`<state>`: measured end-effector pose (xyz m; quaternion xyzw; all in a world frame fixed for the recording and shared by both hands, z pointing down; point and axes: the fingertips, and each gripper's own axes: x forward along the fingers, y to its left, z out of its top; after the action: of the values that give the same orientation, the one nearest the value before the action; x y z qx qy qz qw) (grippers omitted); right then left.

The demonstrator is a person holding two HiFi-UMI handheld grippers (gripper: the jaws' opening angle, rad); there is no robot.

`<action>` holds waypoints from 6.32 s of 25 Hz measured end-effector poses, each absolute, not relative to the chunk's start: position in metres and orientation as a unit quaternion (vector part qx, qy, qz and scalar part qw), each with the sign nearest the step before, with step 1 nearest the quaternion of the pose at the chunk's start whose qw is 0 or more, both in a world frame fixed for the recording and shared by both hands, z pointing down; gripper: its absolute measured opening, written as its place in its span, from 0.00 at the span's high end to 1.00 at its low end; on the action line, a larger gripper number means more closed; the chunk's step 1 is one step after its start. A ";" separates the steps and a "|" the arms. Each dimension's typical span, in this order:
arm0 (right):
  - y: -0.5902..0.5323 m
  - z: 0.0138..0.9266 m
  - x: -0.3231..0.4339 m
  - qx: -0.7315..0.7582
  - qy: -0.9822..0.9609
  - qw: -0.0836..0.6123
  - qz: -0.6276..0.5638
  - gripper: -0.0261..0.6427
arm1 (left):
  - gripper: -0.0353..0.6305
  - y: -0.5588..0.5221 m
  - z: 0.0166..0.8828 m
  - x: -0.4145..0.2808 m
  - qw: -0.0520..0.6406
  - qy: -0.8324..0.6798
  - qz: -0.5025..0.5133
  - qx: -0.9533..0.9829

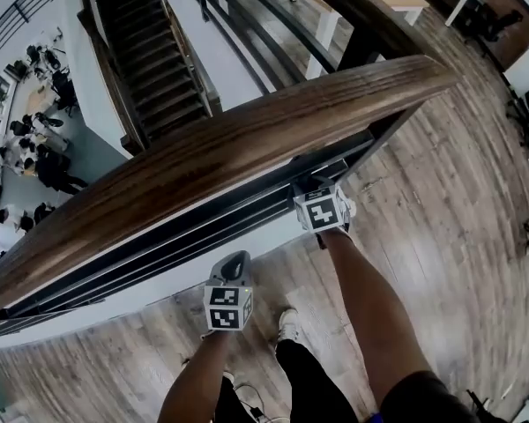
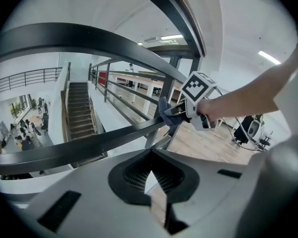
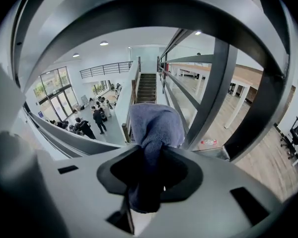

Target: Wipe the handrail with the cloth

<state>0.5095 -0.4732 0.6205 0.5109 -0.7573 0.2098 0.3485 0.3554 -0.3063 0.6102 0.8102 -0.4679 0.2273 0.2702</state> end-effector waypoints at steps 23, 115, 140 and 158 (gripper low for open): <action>-0.501 0.608 0.612 0.563 -0.730 0.359 0.142 0.80 | 0.94 -0.334 0.606 0.414 0.249 -0.465 0.210 0.823; -0.173 0.826 -0.252 0.254 -0.913 0.279 0.155 0.80 | 0.94 0.008 0.739 -0.304 0.132 -0.795 0.072 0.587; -0.275 0.838 0.047 0.352 -0.884 0.260 0.167 0.80 | 0.94 -0.063 0.761 -0.133 0.086 -0.710 0.130 0.687; -0.382 0.835 0.299 0.513 -0.805 0.240 0.179 0.81 | 0.94 -0.082 0.787 -0.029 0.115 -0.630 0.101 0.761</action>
<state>0.2989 -0.3825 0.8351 0.5126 -0.8047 0.1790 0.2399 -0.0289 -0.0823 0.7868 0.7614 -0.6301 0.1006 0.1147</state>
